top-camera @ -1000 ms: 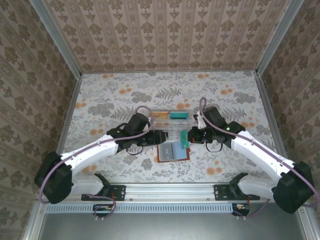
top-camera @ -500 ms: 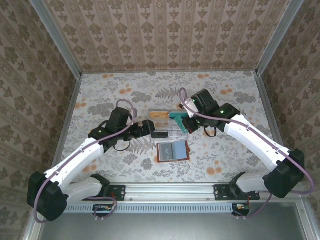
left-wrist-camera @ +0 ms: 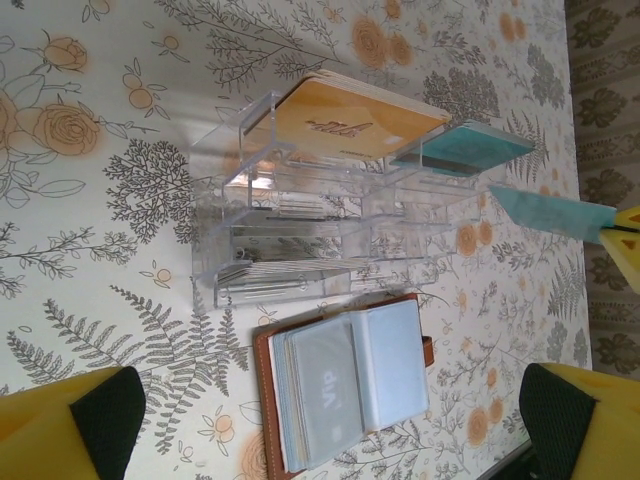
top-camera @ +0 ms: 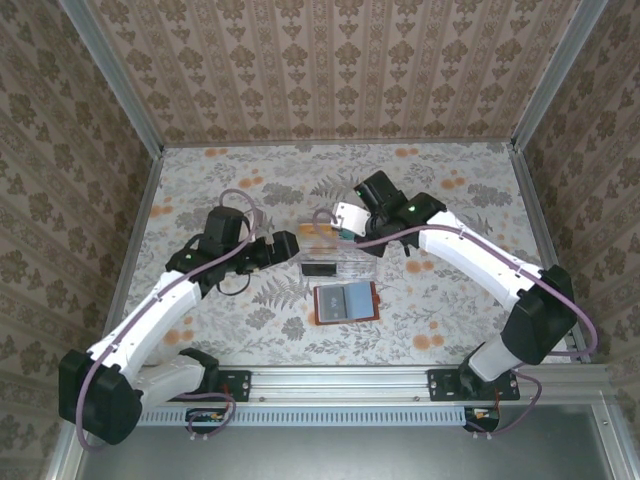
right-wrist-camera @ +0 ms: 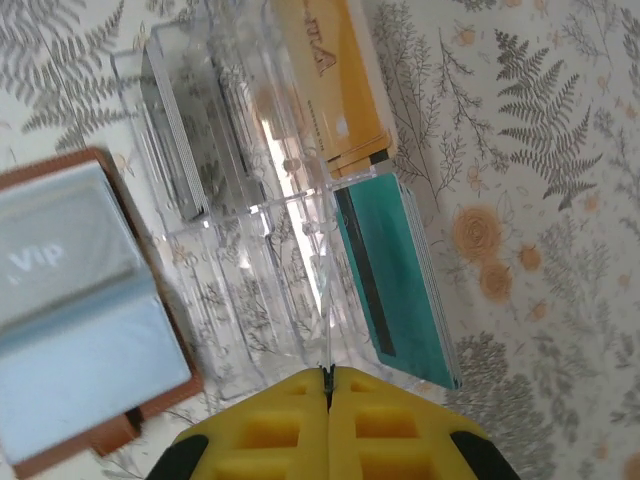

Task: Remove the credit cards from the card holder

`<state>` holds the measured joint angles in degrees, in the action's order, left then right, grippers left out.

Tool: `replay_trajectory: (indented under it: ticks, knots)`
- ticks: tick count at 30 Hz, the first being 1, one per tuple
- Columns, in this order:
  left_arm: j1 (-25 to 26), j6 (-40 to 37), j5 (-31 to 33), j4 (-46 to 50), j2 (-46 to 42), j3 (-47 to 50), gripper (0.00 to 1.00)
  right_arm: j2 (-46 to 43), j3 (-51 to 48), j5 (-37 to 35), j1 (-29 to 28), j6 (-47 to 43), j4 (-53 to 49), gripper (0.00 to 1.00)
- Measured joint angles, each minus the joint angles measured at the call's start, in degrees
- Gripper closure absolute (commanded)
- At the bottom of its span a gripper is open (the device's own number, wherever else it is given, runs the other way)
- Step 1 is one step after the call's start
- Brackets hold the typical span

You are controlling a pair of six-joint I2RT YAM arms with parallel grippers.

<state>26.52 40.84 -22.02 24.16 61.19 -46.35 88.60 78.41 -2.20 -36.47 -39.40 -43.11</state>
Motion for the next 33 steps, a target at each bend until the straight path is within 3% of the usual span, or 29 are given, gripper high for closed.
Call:
replay_trajectory:
  ticks: [13, 31, 33]
  knots:
    - [-5.11, -2.12, -3.67, 0.57, 1.79, -0.35, 0.00, 4.07, 1.03, -4.94, -0.15, -15.58, 2.12, 1.00]
    - [-6.82, -2.82, -5.49, 0.52, 2.95, -0.63, 0.00, 8.09, 0.96, -5.33, 0.22, -16.96, 3.87, 1.00]
    - [-6.86, -2.82, -5.57, 0.55, 2.95, -0.63, 0.00, 8.37, 0.90, -5.33, 0.35, -16.48, 4.02, 0.92]
